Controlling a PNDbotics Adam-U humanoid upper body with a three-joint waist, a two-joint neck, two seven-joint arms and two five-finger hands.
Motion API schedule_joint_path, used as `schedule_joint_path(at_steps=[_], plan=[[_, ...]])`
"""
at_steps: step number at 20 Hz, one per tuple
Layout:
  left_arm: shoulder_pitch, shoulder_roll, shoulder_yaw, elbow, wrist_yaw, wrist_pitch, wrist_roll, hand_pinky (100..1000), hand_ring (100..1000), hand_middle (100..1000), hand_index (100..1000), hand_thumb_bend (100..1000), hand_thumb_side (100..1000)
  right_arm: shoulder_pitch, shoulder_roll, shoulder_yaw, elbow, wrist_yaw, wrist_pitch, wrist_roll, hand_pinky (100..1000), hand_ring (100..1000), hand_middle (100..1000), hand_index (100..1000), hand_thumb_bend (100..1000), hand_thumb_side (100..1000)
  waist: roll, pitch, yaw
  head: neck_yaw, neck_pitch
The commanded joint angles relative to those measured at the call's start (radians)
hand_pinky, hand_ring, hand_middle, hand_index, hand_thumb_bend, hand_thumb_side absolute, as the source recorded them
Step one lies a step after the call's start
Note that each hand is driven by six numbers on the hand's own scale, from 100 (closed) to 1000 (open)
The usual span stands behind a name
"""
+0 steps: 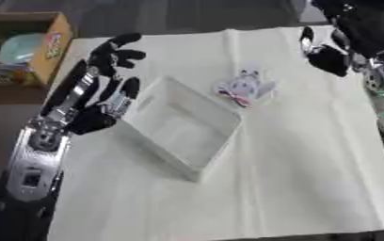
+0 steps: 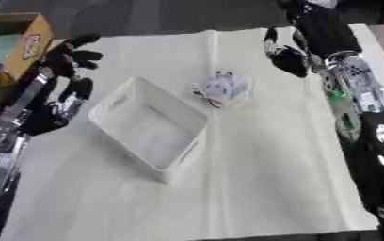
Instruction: Pick up objects on the table and place them in the box.
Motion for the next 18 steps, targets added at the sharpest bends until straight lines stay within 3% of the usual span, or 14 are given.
schedule_joint_path(at_steps=[1,6,18], plan=[[-0.013,0.020,-0.003,-0.010,0.003,-0.002,-0.006,752,100,956,845,100,765,-0.061,-0.025,0.014,0.062,-0.032,-0.069,0.024,833,843,881,1000,100,791,-0.001,-0.017,0.005,0.003,-0.003],[-0.010,0.018,-0.005,-0.010,0.003,0.000,-0.010,751,100,957,844,100,767,-0.152,-0.029,0.040,0.225,-0.073,-0.192,0.080,862,851,893,1000,100,796,-0.003,-0.023,0.011,0.005,-0.003],[-0.007,0.012,-0.009,-0.014,0.005,0.007,-0.018,750,100,958,843,100,765,-0.304,-0.017,0.065,0.498,-0.103,-0.338,0.063,847,842,885,1000,100,727,-0.013,-0.028,0.026,-0.005,-0.003]])
